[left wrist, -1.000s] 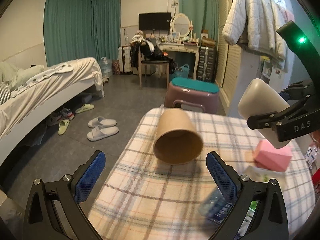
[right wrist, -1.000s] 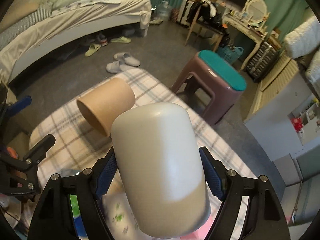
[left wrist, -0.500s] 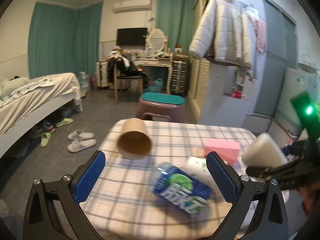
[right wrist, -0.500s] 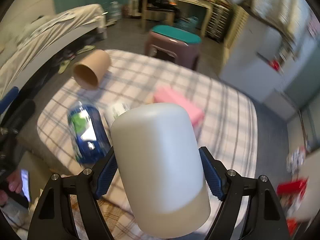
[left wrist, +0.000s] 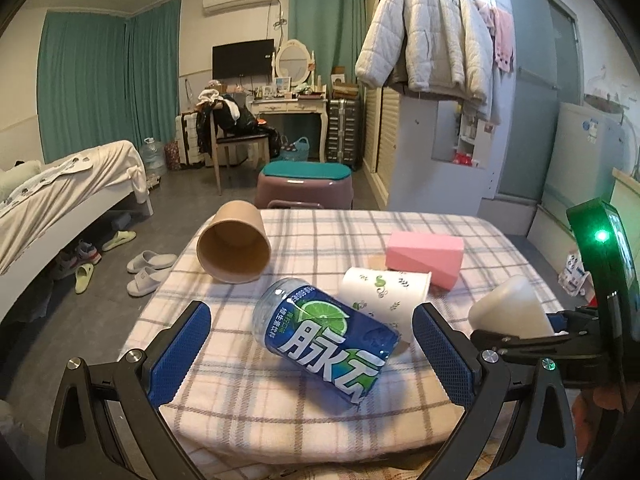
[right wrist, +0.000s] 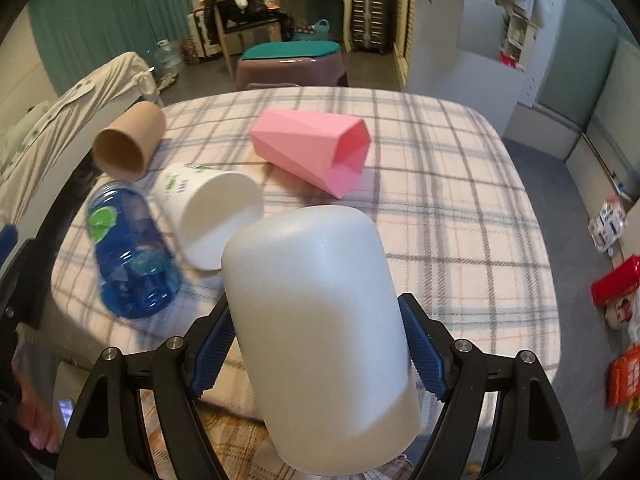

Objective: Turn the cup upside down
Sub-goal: 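Lift the white plastic cup with the right gripper and carry it aside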

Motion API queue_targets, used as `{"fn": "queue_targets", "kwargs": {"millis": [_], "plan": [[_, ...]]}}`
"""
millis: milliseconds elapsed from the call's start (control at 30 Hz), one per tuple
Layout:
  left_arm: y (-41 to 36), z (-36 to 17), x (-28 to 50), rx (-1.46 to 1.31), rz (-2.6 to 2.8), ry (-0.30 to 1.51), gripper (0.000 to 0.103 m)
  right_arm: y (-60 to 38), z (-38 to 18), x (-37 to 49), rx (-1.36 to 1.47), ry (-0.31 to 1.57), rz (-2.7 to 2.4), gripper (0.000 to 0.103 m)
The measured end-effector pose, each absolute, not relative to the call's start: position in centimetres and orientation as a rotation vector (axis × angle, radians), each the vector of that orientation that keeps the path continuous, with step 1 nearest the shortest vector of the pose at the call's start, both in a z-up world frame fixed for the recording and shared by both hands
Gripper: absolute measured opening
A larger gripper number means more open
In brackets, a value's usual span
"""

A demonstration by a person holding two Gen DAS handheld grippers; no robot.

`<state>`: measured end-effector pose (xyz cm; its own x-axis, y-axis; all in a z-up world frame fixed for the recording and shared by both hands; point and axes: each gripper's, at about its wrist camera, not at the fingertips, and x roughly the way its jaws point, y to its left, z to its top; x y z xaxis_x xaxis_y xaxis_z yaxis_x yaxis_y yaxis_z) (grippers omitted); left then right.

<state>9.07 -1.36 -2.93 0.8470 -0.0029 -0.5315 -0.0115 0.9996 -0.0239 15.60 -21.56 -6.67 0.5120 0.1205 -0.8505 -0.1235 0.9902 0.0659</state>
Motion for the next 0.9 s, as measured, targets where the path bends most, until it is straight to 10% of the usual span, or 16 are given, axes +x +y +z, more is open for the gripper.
{"fn": "queue_targets", "kwargs": {"millis": [900], "plan": [[-8.1, -1.3, 11.5, 0.064, -0.087, 0.657, 0.103, -27.2, -1.6, 13.6, -0.005, 0.759, 0.114, 0.087]]}}
